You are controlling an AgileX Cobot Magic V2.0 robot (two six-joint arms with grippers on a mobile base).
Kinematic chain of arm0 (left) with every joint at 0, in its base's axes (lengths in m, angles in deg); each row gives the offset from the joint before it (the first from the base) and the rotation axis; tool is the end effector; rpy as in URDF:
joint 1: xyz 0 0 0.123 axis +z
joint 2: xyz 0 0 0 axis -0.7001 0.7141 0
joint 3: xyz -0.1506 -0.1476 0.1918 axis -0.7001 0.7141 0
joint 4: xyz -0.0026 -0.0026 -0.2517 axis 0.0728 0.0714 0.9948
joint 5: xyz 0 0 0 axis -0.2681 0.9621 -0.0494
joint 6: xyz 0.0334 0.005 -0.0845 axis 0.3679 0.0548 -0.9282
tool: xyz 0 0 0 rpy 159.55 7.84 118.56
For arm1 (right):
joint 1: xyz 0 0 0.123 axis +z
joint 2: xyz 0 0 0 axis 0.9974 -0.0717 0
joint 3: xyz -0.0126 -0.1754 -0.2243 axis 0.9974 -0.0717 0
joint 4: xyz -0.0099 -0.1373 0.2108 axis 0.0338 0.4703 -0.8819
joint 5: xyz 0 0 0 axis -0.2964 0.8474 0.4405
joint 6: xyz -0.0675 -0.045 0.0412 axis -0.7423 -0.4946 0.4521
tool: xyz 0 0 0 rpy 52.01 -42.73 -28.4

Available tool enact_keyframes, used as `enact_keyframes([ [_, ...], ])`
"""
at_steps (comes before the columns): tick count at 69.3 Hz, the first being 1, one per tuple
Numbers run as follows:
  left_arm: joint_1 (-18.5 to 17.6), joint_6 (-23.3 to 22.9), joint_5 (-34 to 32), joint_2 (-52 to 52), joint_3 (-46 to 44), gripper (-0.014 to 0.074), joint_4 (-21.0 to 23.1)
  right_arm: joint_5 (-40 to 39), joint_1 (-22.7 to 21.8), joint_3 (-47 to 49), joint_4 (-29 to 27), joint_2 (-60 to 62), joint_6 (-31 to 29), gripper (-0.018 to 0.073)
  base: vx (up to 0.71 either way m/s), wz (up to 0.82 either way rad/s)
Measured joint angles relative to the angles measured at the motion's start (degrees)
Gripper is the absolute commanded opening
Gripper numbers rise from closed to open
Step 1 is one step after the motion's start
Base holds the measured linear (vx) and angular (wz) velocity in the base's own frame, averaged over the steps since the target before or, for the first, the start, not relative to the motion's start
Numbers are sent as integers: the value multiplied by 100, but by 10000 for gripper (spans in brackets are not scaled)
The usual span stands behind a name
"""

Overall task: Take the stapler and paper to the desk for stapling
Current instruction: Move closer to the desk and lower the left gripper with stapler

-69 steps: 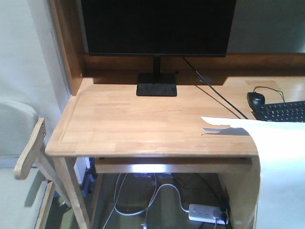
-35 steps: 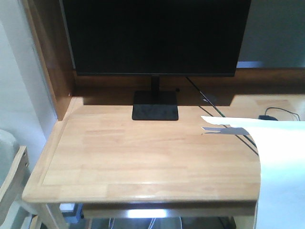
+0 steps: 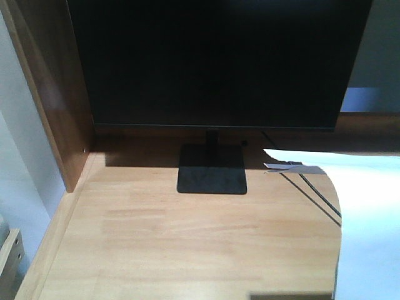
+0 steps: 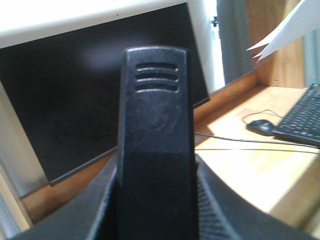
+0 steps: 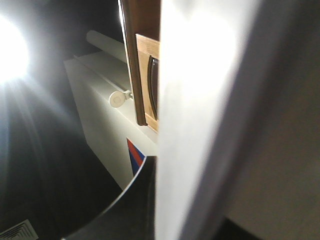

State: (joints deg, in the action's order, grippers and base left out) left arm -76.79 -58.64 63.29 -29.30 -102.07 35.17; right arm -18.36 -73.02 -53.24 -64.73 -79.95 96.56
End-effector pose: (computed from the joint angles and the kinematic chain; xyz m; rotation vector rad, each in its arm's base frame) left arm 0.0006 -0.0072 0.3493 0.6548 1.4536 -0.3209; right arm 0.0493 0.0179 0.2848 0.3702 0.6504 1.6449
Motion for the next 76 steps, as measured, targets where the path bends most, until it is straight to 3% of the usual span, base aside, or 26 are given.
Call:
enact_keyframes([
  [76,0,0,0,0,0,-6,0,0,0,0,0,0,0,-2,5,1],
])
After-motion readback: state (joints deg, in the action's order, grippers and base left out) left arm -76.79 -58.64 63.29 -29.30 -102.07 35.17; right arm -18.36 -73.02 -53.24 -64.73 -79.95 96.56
